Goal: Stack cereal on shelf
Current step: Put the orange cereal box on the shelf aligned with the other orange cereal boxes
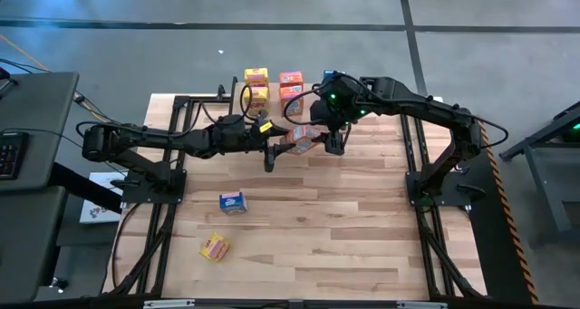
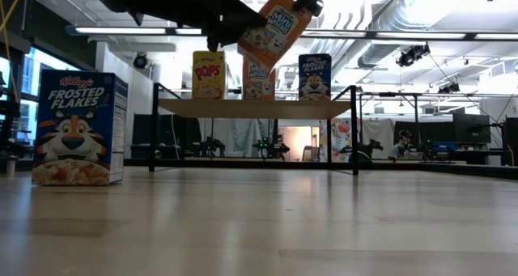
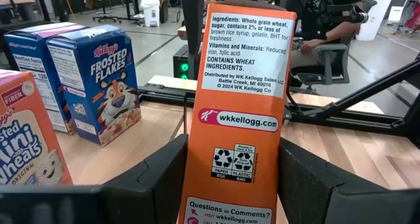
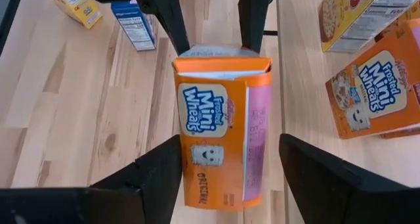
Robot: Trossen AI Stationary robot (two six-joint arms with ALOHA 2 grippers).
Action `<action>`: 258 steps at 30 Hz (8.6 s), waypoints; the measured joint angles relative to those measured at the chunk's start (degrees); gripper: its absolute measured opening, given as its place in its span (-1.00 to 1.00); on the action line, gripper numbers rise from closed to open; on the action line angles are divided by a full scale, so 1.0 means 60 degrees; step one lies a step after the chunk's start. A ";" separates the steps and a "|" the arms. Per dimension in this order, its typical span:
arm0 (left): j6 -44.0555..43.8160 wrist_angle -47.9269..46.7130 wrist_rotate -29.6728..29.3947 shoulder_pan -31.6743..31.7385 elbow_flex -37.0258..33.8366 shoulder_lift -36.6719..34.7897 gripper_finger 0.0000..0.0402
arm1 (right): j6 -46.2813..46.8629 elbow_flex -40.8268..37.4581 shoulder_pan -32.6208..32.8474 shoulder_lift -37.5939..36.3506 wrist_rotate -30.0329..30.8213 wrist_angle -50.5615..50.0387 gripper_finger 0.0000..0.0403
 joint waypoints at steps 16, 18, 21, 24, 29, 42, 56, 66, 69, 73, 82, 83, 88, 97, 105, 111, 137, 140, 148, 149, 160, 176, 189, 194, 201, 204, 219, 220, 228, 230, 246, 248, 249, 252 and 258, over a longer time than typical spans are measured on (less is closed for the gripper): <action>0.0008 -0.0257 -0.0022 0.0253 -0.0007 -0.0317 -0.04 | 0.0196 0.0284 0.0000 -0.0467 0.0452 -0.0811 0.21; 0.0023 -0.0298 -0.0029 0.0253 -0.0007 -0.0321 -0.04 | 0.0224 0.0284 0.0000 -0.0633 0.0452 -0.0915 0.21; 0.0012 -0.0312 -0.0036 0.0254 -0.0007 -0.0324 -0.04 | 0.0286 0.0288 0.0004 -0.0849 0.0423 -0.1039 0.21; -0.0006 -0.0284 -0.0044 0.0255 -0.0007 -0.0324 -0.04 | 0.0288 0.0288 0.0004 -0.1060 0.0380 -0.1118 0.21; -0.0003 -0.0288 -0.0058 0.0276 -0.0007 -0.0415 -0.04 | 0.0347 0.0288 0.0004 -0.1413 0.0361 -0.1468 0.21; -0.0649 0.1567 -0.0098 0.0417 -0.1477 -0.1468 -0.04 | 0.0790 0.0277 0.0020 -0.2086 0.0315 -0.1733 0.21; -0.0826 0.5570 -0.0677 0.0260 -0.2656 -0.0142 -0.04 | 0.1239 0.0273 0.0583 -0.2080 0.1507 -0.1563 0.21; -0.0606 0.6996 -0.1104 0.0275 -0.2659 0.1179 -0.04 | 0.1679 0.0273 0.0561 -0.2076 0.2248 -0.1578 0.21; -0.0564 0.7756 -0.1214 0.0302 -0.2659 0.1659 -0.04 | 0.1678 0.0273 0.0561 -0.2076 0.2251 -0.1580 0.21; -0.0431 0.8320 -0.1721 0.0378 -0.2659 0.2257 -0.04 | 0.1675 0.0273 0.0561 -0.2076 0.2245 -0.1581 0.21; -0.0073 0.9068 -0.1836 0.0670 -0.2659 0.2986 -0.04 | 0.1662 0.0273 0.0561 -0.2076 0.2222 -0.1585 0.21; 0.0033 0.9080 -0.1839 0.0679 -0.2659 0.3026 -0.04 | 0.1655 0.0273 0.0561 -0.2074 0.2222 -0.1585 0.21; 0.0279 0.9101 -0.1835 0.0760 -0.2659 0.3133 -0.04 | 0.1647 0.0273 0.0561 -0.2073 0.2222 -0.1585 0.21; 0.0580 0.9096 -0.1546 0.1091 -0.2634 0.3140 -0.04 | 0.1673 0.0273 0.0561 -0.2069 0.2222 -0.1581 0.21; 0.0472 0.9096 -0.1366 0.1319 -0.2630 0.3140 -0.04 | 0.1643 0.0273 0.0561 -0.2069 0.2222 -0.1578 0.21; 0.0425 0.8810 -0.1073 0.1439 -0.2287 0.3136 -0.04 | 0.1672 0.0273 0.0561 -0.2069 0.2222 -0.1578 0.21; 0.0343 0.8244 -0.2151 0.1291 -0.2229 0.3136 -0.04 | 0.1574 0.0273 0.0557 -0.2069 0.2219 -0.1581 0.21; 0.0343 0.8239 -0.2146 0.1291 -0.2229 0.3136 -0.04 | 0.1603 0.0273 0.0561 -0.2069 0.2219 -0.1581 0.21; 0.0143 0.8167 -0.2127 0.1291 -0.2229 0.3126 -0.04 | 0.1606 0.0273 0.0559 -0.2069 0.2219 -0.1581 0.21; 0.0081 0.8164 -0.2124 0.1291 -0.2229 0.3126 -0.04 | 0.1606 0.0273 0.0558 -0.2069 0.2219 -0.1581 0.21; 0.0064 0.7980 -0.2106 0.1291 -0.2229 0.3126 -0.03 | 0.1606 0.0273 0.0558 -0.2069 0.2219 -0.1581 0.21; 0.0000 0.7706 -0.1974 0.1357 -0.2237 0.3133 0.21 | 0.1610 0.0273 0.0557 -0.2069 0.2219 -0.1581 0.21; -0.0017 0.7684 -0.1970 0.1211 -0.2237 0.2852 0.25 | 0.1610 0.0273 0.0561 -0.2069 0.2146 -0.1581 0.21; 0.0168 0.7556 -0.1971 0.1215 -0.2237 0.2852 0.25 | 0.1614 0.0272 0.0561 -0.2069 0.2146 -0.1583 0.21; 0.0168 0.7740 -0.1971 0.1215 -0.2237 0.2852 0.25 | 0.1614 0.0270 0.0561 -0.2069 0.2145 -0.1582 0.21; 0.0168 0.7854 -0.1974 0.1218 -0.2237 0.2852 0.25 | 0.1614 0.0270 0.0561 -0.2069 0.2146 -0.1585 0.21; 0.0168 0.8587 -0.1978 0.1218 -0.2237 0.2852 0.25 | 0.1614 0.0273 0.0561 -0.2069 0.2146 -0.1581 0.21; 0.0172 0.8743 -0.1978 0.1218 -0.2237 0.2852 0.25 | 0.1614 0.0271 0.0561 -0.2069 0.2146 -0.1581 0.21; 0.0225 0.9395 -0.1980 0.1222 -0.2229 0.2852 0.25 | 0.1614 0.0270 0.0561 -0.2069 0.2146 -0.1581 0.21; 0.0270 0.9511 -0.1978 0.1226 -0.2229 0.2852 0.25 | 0.1614 0.0270 0.0561 -0.2069 0.2146 -0.1581 0.21; 0.0591 0.8816 -0.2029 0.1226 -0.2229 0.0897 0.25 | 0.1614 0.0270 0.0565 -0.2069 0.2149 -0.1578 0.21; 0.0513 0.8192 -0.2051 0.1225 -0.2229 0.0443 0.25 | 0.1614 0.0273 0.0562 -0.2069 0.2149 -0.1578 0.21; 0.0346 0.7903 -0.2051 0.1203 -0.2229 0.0221 0.25 | 0.1614 0.0271 0.0561 -0.2069 0.2149 -0.1578 0.21; -0.0402 0.6951 -0.2054 0.1060 -0.2229 -0.0361 0.25 | 0.1614 0.0271 0.0561 -0.2069 0.2149 -0.1549 0.21; -0.1006 0.5714 -0.2051 0.0501 -0.2229 -0.1122 0.25 | 0.1758 0.0270 0.0561 -0.2041 0.2149 -0.1021 0.21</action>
